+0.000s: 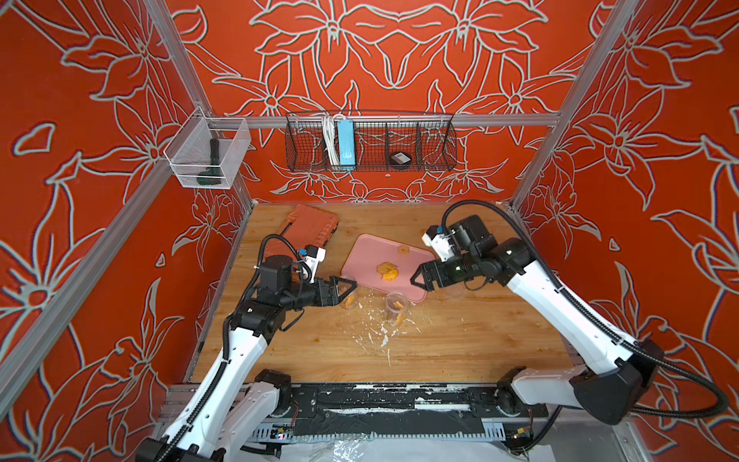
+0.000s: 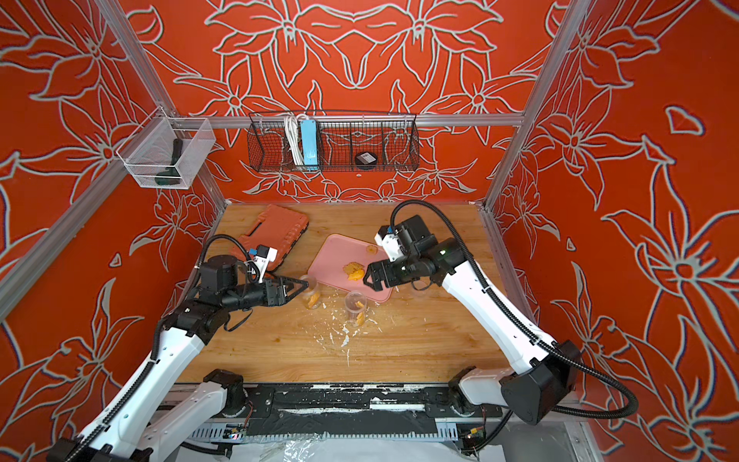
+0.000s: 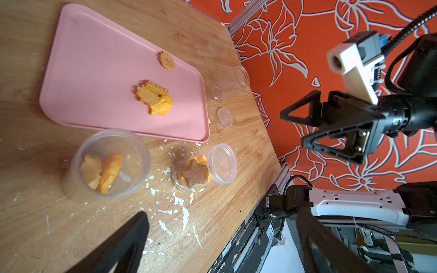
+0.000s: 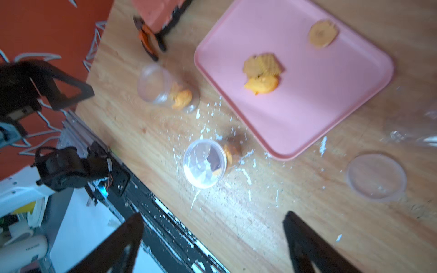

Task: Pour the cookies out of the jar
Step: Pick up the jar from the center of the board.

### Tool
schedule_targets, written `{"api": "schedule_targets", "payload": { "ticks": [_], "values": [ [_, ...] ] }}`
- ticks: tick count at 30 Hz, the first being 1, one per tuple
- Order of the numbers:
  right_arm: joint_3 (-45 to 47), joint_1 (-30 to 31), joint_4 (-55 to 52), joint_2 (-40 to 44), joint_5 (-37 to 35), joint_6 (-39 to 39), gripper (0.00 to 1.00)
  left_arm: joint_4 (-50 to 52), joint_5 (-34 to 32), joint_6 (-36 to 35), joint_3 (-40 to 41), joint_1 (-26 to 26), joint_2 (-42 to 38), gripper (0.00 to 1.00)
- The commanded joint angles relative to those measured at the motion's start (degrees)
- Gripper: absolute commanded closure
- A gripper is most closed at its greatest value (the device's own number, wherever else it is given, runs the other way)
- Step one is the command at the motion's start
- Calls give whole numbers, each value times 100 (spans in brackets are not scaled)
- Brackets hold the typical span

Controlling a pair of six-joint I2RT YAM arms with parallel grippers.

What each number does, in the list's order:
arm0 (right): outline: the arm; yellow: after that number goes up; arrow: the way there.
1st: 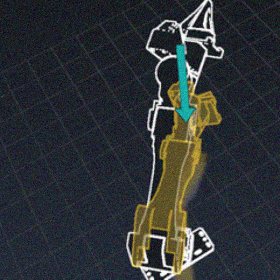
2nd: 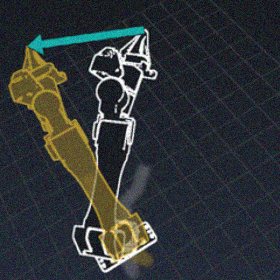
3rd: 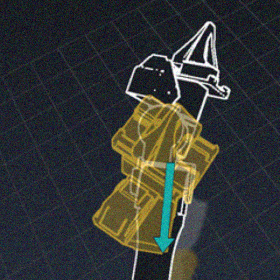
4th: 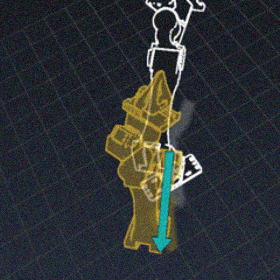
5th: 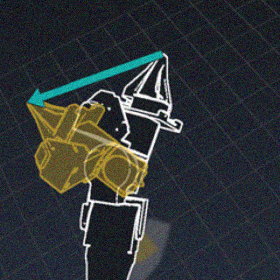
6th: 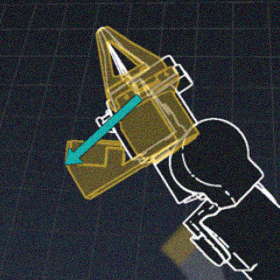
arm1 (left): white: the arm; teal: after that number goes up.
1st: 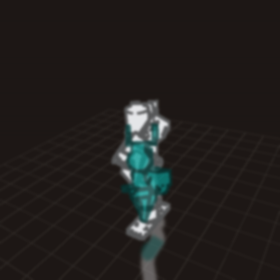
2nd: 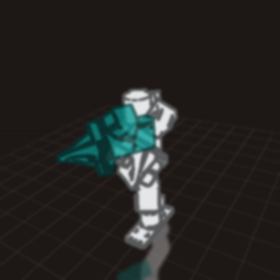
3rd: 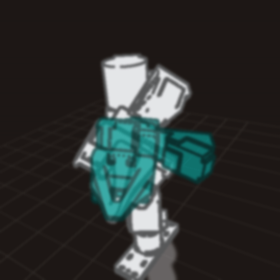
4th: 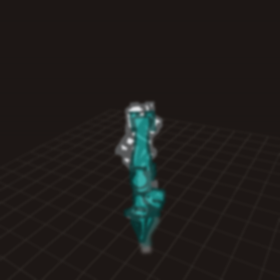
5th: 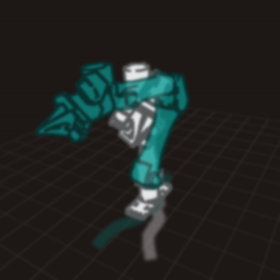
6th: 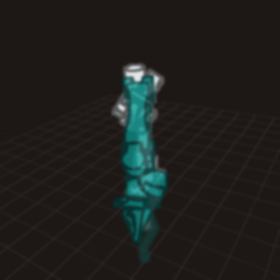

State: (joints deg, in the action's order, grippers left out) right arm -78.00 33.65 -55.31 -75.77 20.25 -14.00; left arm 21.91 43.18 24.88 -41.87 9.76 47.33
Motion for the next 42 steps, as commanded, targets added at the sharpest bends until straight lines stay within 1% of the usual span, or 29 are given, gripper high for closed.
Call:
{"api": "schedule_targets", "payload": {
  "ticks": [1, 4, 9, 16, 24, 33, 36, 42],
  "values": [
    [66, 447, -459, -146, -640, 27, 1, 83, 252, 72, 177, -9, -196, 2],
    [14, 860, -525, -301, -1004, -27, 1, 119, 335, 89, 325, -14, -314, 2],
    [28, 1291, -406, -607, -1202, -138, 1, 142, 455, 124, 431, -9, -448, 2],
    [-155, 1674, -403, -1086, -1491, -182, 1, 229, 437, 30, 488, -9, -488, 2],
    [-481, 1871, -480, -1633, -1805, -152, 1, 286, 428, -54, 584, -10, -558, 2],
    [-785, 1891, -524, -2311, -2094, -42, 2, 461, 349, -240, 505, -18, -584, 2],
    [-818, 1893, -525, -2469, -2091, -38, 2, 455, 327, -245, 512, -25, -593, 2],
    [-892, 1899, -463, -2753, -2069, -33, 5, 437, 301, -256, 540, -18, -602, 2]
  ]
}}
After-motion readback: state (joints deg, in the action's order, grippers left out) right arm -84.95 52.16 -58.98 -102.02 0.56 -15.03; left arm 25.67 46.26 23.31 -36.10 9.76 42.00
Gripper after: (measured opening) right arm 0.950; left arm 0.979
